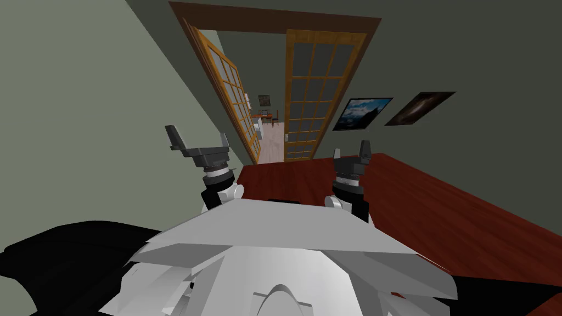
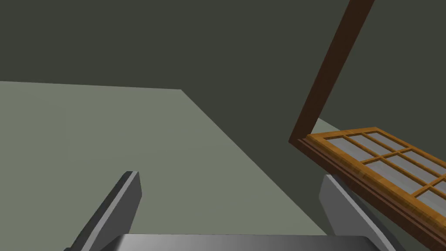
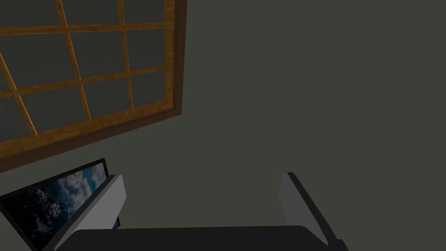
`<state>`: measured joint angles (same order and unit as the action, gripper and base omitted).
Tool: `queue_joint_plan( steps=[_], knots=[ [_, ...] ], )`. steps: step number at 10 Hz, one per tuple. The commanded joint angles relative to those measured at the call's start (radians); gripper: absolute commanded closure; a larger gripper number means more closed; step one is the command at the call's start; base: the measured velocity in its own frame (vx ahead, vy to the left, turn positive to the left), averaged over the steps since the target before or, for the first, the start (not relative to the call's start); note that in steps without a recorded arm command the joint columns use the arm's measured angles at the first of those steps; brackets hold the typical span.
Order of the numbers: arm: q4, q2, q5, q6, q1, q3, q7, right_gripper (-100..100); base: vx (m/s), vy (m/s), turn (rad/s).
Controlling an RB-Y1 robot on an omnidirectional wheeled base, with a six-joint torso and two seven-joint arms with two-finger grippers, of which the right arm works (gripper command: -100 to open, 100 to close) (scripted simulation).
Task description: Push the door open
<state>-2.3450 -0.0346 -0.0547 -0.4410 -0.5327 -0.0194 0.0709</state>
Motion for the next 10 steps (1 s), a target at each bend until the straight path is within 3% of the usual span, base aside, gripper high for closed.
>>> queue_joint_plan(
  steps=[1, 4, 10],
  knots=[
    [0.032, -0.01, -0.028, -0.016, 0.006, -0.011, 0.025, -100, 0.029, -0.041, 0.164],
    [0.076, -0.023, -0.067, -0.038, 0.015, -0.026, 0.059, -100, 0.171, 0.019, 0.082],
    [0.213, -0.06, -0.186, -0.107, 0.042, -0.071, 0.164, -100, 0.161, 0.0, 0.137]
  ],
)
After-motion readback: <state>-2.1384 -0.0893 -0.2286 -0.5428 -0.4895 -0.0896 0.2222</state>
